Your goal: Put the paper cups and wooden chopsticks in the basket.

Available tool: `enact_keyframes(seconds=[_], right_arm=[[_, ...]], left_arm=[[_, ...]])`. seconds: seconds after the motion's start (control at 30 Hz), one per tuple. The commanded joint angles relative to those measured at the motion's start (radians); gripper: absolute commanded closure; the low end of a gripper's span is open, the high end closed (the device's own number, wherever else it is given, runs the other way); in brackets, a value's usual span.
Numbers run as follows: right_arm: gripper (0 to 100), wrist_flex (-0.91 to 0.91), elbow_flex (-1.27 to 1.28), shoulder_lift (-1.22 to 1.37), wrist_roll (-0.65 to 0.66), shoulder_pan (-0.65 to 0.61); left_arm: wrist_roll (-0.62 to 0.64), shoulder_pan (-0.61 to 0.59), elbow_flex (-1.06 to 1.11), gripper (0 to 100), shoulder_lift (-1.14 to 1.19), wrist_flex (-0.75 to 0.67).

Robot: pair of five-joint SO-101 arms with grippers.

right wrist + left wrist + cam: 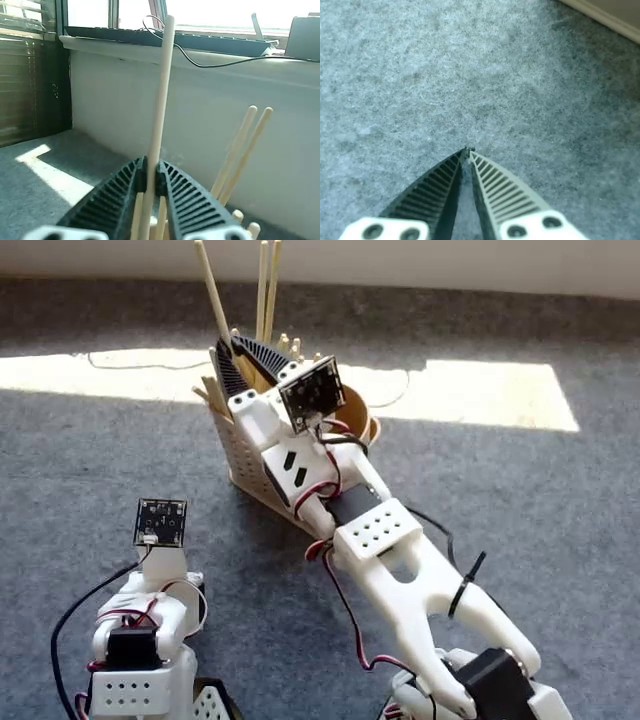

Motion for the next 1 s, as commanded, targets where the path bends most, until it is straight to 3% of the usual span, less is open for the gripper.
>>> enact_keyframes(seconds=[0.0,0.33,0.83,0.97], right_arm=[[99.1,-0.008,0.067,-0.097,0.017,-0.015],[99.2,-0.004,0.275,-0.200,0.023,0.005],[98.8,-0.002,0.182,-0.200,0.021,0.007],[88.2,-0.001,0.237,-0.209,0.021,0.007]], left_arm=[[0.005,0.013,0.018,99,-0.012,0.005],[0.005,0.013,0.018,99,-0.012,0.005],[0.005,0.013,0.018,99,-0.012,0.005],[0.005,0.013,0.018,99,-0.012,0.005]])
